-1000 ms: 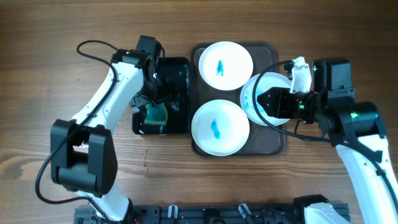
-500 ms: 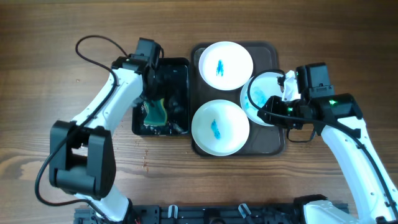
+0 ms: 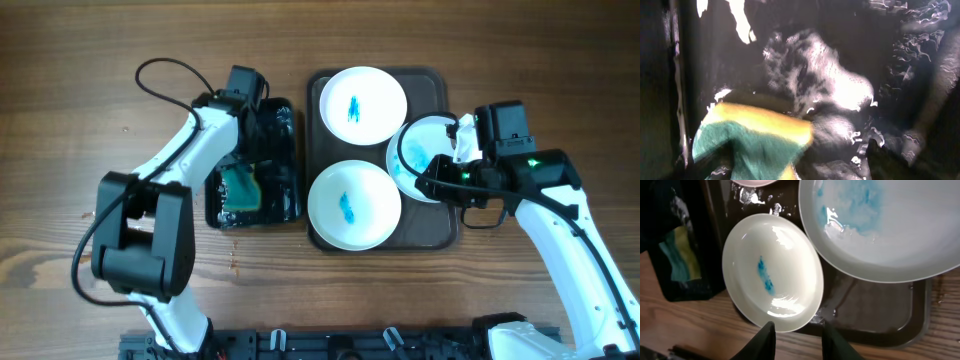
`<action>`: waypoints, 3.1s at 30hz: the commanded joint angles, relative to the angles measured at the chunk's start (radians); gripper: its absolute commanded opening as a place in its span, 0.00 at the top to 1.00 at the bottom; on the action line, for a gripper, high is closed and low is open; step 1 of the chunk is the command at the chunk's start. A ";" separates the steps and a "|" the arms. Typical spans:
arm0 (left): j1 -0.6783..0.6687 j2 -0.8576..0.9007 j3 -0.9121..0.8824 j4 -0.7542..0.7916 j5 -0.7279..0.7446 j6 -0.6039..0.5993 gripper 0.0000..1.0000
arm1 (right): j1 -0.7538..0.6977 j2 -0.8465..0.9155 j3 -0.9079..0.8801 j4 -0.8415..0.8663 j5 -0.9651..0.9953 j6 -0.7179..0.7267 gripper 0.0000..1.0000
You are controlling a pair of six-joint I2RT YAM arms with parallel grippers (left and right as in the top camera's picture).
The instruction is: Clean dirty plates on tray and stack at the side
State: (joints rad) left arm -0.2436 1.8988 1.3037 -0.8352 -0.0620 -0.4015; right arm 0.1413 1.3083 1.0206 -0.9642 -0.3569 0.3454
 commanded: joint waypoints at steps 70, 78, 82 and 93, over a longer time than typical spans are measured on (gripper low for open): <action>-0.404 0.249 0.103 -0.038 0.228 -0.209 0.96 | 0.172 0.446 -0.132 0.361 0.232 0.259 0.96; -0.281 0.196 0.111 -0.143 0.085 -0.178 0.96 | 0.172 0.446 -0.132 0.361 0.229 0.259 0.96; -0.337 0.209 0.109 0.023 0.328 -0.149 0.96 | 0.172 0.446 -0.132 0.361 0.229 0.259 0.95; -0.475 0.267 0.108 0.238 0.641 -0.152 0.96 | 0.172 0.446 -0.132 0.360 0.229 0.257 0.96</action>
State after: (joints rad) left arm -0.7002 2.1307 1.4223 -0.5411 0.5022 -0.5655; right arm 0.3088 1.7130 0.9035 -0.6102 -0.2005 0.5907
